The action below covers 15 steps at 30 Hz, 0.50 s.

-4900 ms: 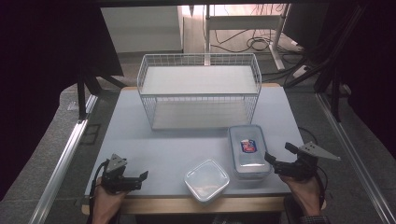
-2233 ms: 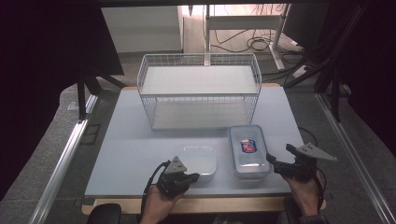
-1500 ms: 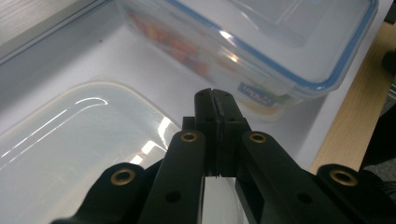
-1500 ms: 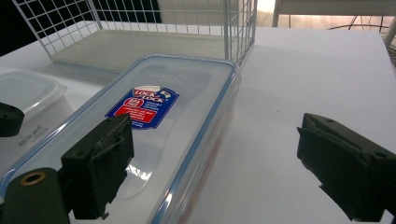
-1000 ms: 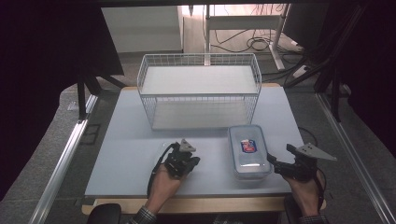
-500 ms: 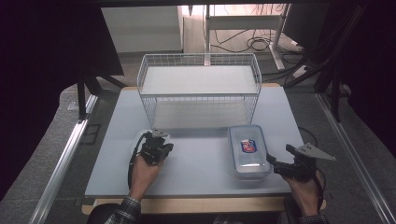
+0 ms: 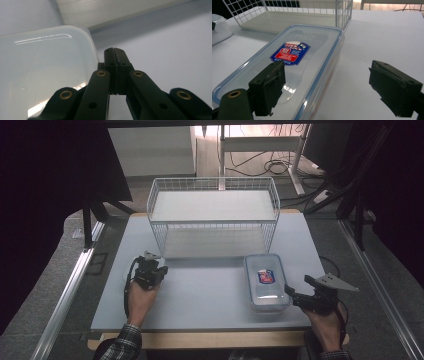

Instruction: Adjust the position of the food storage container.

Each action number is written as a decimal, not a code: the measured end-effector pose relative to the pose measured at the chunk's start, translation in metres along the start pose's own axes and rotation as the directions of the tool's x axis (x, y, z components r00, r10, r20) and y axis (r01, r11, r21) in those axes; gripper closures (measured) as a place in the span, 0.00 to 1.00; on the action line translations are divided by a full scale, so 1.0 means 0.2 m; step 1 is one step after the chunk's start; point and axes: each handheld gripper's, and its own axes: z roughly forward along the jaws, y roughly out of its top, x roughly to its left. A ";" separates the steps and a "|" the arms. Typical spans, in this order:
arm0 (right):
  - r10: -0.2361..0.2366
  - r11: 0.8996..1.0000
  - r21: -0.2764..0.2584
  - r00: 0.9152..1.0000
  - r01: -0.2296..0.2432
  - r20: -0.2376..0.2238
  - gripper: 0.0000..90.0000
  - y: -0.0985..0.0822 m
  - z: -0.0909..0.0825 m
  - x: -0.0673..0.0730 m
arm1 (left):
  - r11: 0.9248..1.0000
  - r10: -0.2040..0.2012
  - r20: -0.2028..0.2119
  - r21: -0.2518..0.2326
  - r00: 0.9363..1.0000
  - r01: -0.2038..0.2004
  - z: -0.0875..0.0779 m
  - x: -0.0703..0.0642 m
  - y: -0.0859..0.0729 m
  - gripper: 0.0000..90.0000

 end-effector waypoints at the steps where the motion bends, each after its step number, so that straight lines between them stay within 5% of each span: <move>1: 0.001 1.000 0.001 1.000 -0.001 -0.002 0.16 0.00 0.00 0.00 | 1.000 -0.010 -0.007 -0.006 1.000 0.010 0.00 0.01 0.00 1.00; 5: 0.010 1.000 0.001 1.000 -0.010 -0.002 0.18 0.00 0.00 0.00 | 0.998 0.003 0.080 -0.069 0.997 0.003 -0.04 -0.04 -0.04 1.00; 6: 0.027 1.000 0.004 1.000 -0.027 -0.006 0.19 0.00 0.01 0.00 | 0.996 0.015 0.142 -0.088 0.990 -0.003 -0.05 -0.08 -0.06 1.00; 7: 0.027 1.000 0.004 1.000 -0.027 -0.006 0.19 0.00 0.01 0.00 | 0.996 0.015 0.142 -0.088 0.990 -0.003 -0.05 -0.08 -0.06 1.00; 9: 0.035 0.999 0.005 0.999 -0.035 -0.003 0.23 0.01 0.00 0.00 | 0.991 0.061 0.212 -0.127 0.975 -0.034 -0.08 -0.13 -0.09 0.96; 12: 0.040 0.999 0.003 0.999 -0.040 -0.011 0.28 0.03 0.00 0.00 | 0.985 0.109 0.234 -0.158 0.966 -0.073 -0.10 -0.16 -0.11 0.87; 13: 0.047 0.999 0.002 0.999 -0.047 -0.007 0.38 0.05 -0.01 0.00 | 0.982 0.120 0.242 -0.171 0.963 -0.080 -0.11 -0.17 -0.13 0.74; 15: 0.048 0.999 0.005 0.999 -0.048 -0.003 0.42 0.06 -0.01 0.00 | 0.980 0.134 0.243 -0.179 0.961 -0.091 -0.12 -0.18 -0.15 0.66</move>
